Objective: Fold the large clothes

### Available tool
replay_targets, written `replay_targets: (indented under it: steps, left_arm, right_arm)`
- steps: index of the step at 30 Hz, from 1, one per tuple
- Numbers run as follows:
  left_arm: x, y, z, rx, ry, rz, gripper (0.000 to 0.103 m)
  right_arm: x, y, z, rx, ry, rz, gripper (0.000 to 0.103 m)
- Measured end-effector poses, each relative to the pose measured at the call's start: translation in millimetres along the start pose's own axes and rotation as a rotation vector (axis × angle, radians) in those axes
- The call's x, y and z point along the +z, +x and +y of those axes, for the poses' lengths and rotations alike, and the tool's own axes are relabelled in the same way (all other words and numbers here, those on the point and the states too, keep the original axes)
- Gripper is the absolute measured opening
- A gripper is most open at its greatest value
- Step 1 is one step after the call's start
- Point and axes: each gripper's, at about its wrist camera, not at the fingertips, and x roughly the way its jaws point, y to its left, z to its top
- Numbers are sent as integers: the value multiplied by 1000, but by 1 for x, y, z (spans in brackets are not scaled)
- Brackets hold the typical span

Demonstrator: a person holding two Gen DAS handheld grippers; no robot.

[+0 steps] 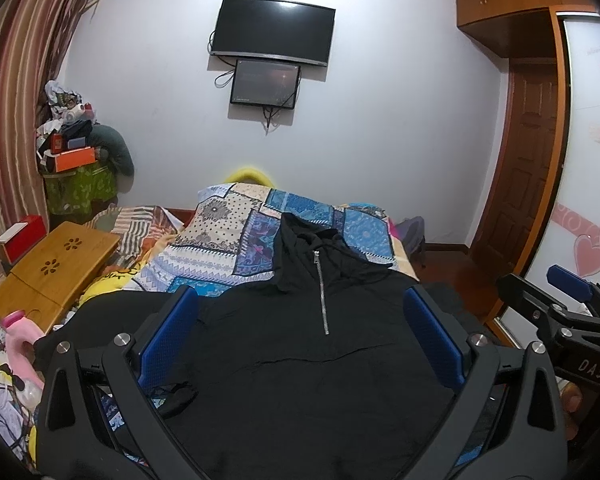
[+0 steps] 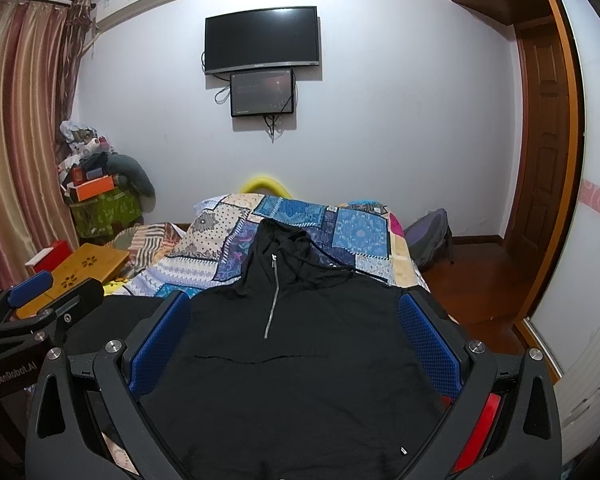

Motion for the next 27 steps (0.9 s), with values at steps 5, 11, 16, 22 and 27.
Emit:
replay_targets:
  steps: [5,11,16,22,27]
  left_arm:
    - [2,15,17,66,-1,0,103]
    - [4,36,66,181,-61,17,103]
    - [-4,54,136,323,-170,70,103]
    - [-41,80,234,444,-375,224,103]
    - [-88,91,304,492,-570,335,96]
  right_arm:
    - [-4,13,-4,-9,5,40,103]
    - [-10,33,-9,-29,12,103,103]
    - [-16,56,-15,-42,32,183,103]
    - [-26,84,-22,-69,41,283,103]
    - [-31,103,-25,-77,48,343,103]
